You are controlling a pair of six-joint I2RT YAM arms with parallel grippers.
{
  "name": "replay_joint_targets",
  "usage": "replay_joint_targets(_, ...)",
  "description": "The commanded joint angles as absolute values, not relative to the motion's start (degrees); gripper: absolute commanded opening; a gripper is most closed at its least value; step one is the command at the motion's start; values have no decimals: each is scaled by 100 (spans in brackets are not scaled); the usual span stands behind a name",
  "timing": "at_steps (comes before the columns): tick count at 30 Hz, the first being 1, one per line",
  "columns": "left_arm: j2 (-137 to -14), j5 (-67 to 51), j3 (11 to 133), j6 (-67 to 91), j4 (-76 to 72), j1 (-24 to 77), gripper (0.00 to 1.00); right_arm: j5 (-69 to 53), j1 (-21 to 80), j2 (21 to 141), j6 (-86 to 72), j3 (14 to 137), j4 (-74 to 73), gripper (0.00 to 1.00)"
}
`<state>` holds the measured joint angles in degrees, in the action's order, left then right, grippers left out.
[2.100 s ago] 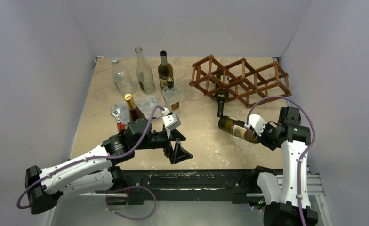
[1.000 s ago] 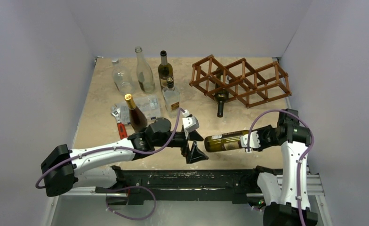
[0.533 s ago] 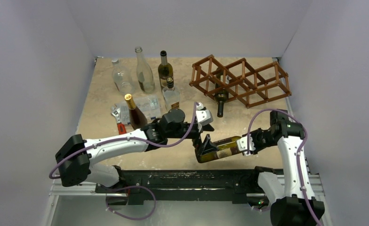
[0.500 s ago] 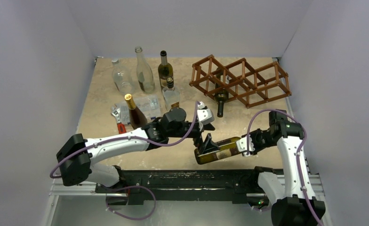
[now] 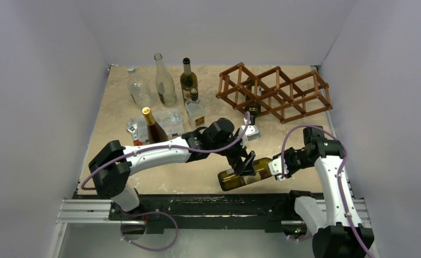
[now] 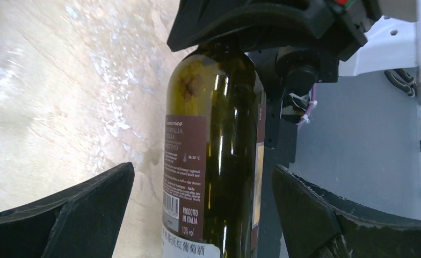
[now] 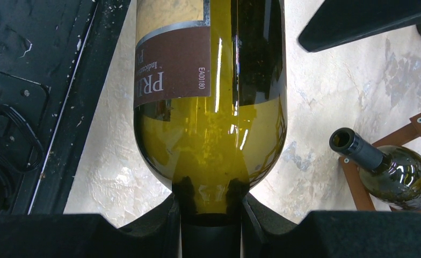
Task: Take the wine bottle off the wine rack
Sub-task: Adjust the wine bottle.
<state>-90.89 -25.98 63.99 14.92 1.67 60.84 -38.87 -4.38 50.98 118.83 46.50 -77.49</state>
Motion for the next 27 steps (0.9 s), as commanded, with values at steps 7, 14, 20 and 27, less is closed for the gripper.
replay_joint_targets(7, -9690, -3601, 7076, 1897, 713, 6101, 100, -4638, -404, 5027, 13415, 4708, -7767, 0)
replay_joint_targets(14, -10080, -4060, 7223, 2024, 679, 6102, 100, -4685, -402, 5045, 13388, 4761, -7763, 0)
replay_joint_targets(20, -10188, -4097, 7268, 2058, 727, 6108, 97, -4667, -396, 5058, 13334, 4749, -7725, 0)
replay_joint_targets(27, -10251, -4069, 7395, 2034, 969, 6108, 58, -4649, -396, 5097, 13311, 4687, -7734, 0)
